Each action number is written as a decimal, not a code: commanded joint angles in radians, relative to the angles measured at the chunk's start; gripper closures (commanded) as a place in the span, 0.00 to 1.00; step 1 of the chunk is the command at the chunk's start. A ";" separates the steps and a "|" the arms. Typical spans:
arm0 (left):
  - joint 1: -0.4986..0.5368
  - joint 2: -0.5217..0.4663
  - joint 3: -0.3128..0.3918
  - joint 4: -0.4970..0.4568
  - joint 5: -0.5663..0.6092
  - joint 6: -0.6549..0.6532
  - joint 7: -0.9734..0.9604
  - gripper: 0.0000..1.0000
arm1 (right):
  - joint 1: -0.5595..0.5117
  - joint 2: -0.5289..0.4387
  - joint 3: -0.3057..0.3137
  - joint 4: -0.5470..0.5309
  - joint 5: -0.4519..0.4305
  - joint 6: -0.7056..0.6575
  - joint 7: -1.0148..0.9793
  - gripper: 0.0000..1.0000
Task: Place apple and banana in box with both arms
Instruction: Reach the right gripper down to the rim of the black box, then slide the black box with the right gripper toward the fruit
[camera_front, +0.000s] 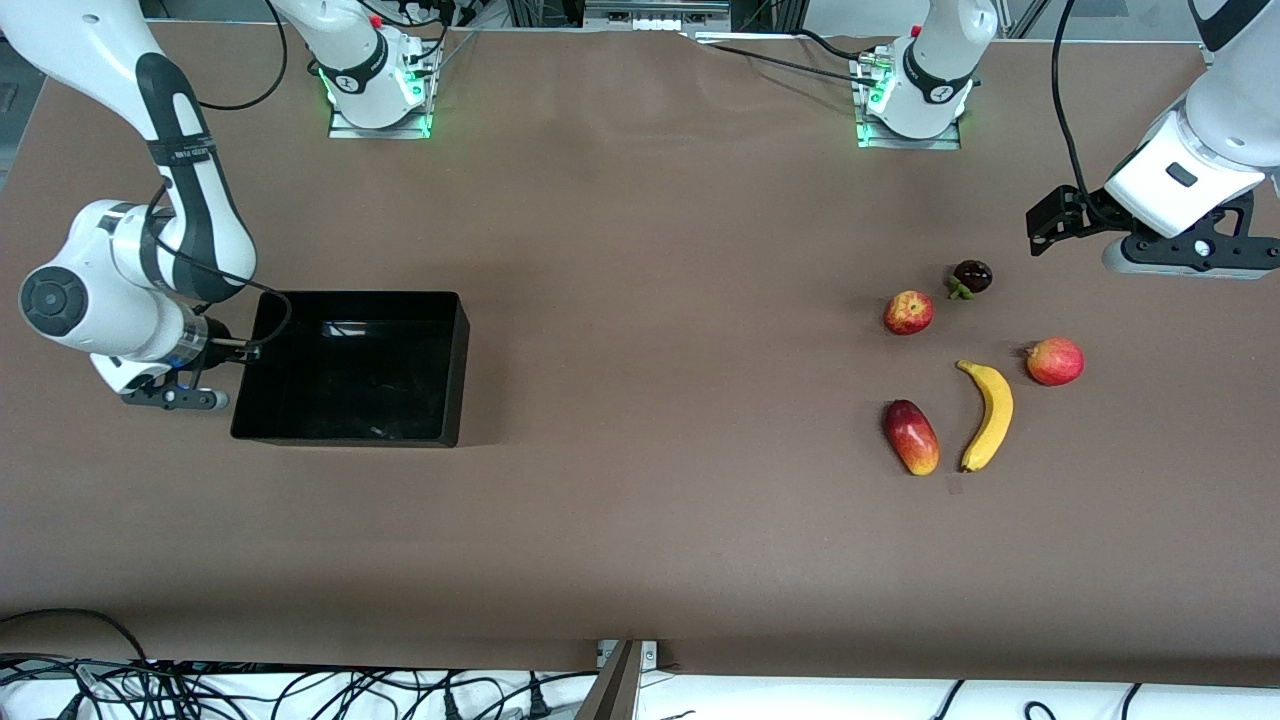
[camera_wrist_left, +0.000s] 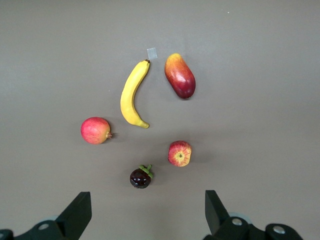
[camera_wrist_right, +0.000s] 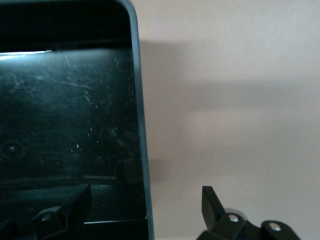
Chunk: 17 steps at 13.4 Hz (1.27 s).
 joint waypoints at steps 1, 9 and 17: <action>-0.005 0.014 0.000 0.033 -0.001 -0.025 -0.011 0.00 | -0.019 -0.038 0.009 -0.057 0.019 0.022 -0.012 0.43; -0.003 0.014 -0.002 0.033 -0.002 -0.027 -0.011 0.00 | -0.026 -0.042 0.017 0.014 0.019 -0.007 -0.057 1.00; -0.003 0.014 -0.002 0.033 -0.003 -0.027 -0.011 0.00 | 0.033 -0.018 0.178 0.314 0.135 -0.253 0.040 1.00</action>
